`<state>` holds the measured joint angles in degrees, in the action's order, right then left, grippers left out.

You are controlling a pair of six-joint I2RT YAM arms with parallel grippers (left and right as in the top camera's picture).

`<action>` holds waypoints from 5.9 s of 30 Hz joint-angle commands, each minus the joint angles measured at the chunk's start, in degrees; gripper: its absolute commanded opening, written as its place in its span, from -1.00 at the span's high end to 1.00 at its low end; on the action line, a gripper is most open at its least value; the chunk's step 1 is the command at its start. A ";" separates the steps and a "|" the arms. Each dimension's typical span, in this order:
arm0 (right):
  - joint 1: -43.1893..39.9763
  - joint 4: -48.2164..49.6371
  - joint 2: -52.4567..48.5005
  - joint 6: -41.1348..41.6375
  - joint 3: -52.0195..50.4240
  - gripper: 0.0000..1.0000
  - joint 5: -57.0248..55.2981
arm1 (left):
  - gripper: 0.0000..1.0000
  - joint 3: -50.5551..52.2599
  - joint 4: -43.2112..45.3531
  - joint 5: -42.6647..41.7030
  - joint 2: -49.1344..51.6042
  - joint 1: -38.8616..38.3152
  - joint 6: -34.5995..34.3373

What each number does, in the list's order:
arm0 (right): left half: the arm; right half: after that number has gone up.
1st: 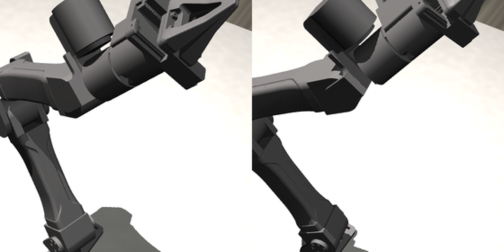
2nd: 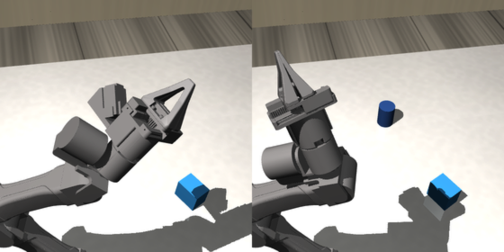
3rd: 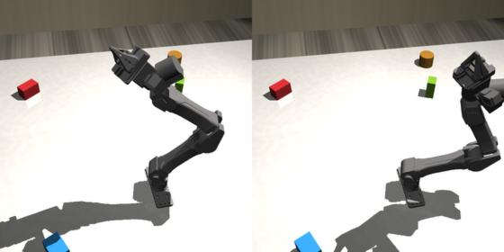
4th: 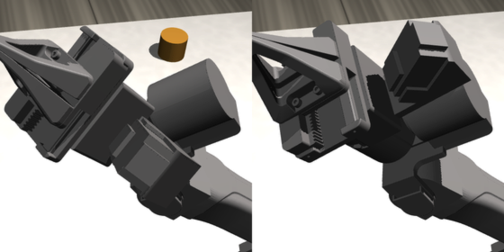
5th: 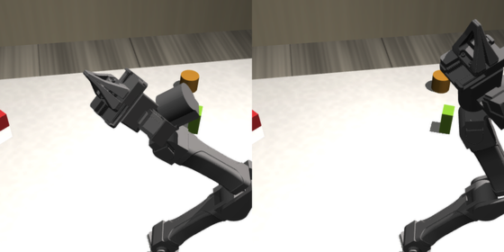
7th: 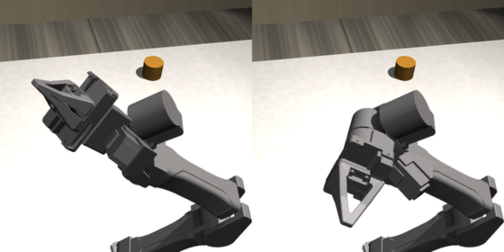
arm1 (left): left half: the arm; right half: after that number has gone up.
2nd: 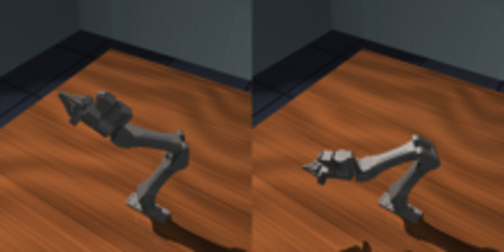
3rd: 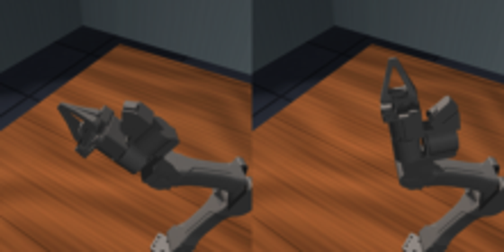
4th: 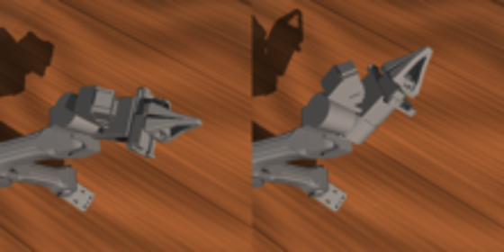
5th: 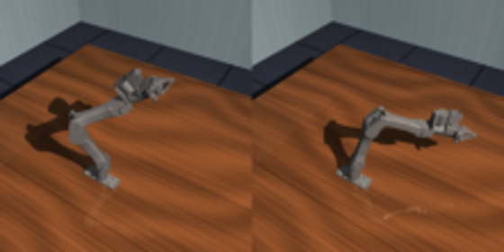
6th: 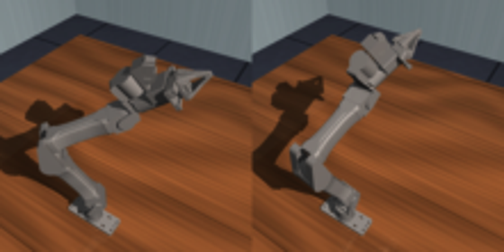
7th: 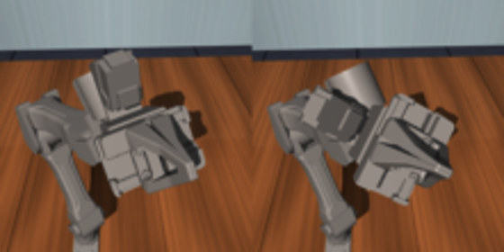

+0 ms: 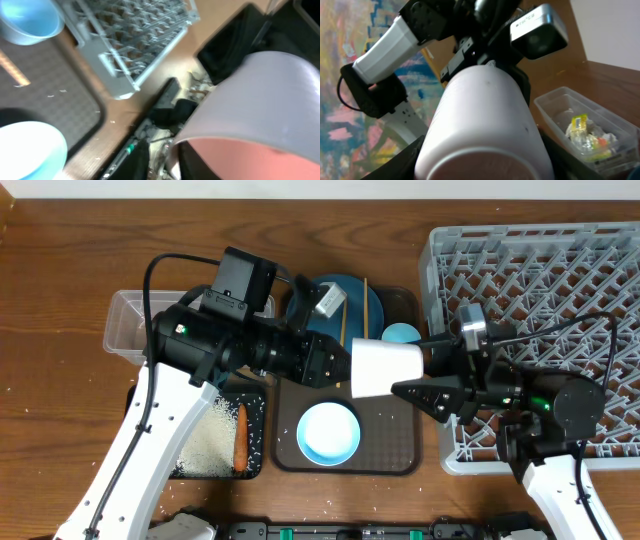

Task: Sort waste into correct bins and load items into the dishwasher rack
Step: 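Grasp the pink cup with the right gripper from the left gripper, then release the left gripper and carry the cup right over the rack, then lower the pink cup upside down into the rack and release it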

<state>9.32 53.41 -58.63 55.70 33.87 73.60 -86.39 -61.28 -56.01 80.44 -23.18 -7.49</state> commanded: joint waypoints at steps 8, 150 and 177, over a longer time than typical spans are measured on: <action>-6.62 -0.50 0.85 0.17 0.63 0.11 3.80 | 0.31 -0.17 -0.66 22.49 -0.09 0.33 -0.26; -13.38 -110.86 -33.27 -51.74 33.83 0.98 -61.61 | -0.97 -0.07 -4.70 33.59 -0.07 0.33 -0.24; -13.38 -114.12 -30.49 -51.74 39.21 0.97 -60.43 | -0.98 -0.07 -4.70 33.59 -0.07 0.33 -0.24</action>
<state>-4.80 -60.53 -92.73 4.08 71.18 13.63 -86.39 -65.80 -22.50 80.47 -22.98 -7.68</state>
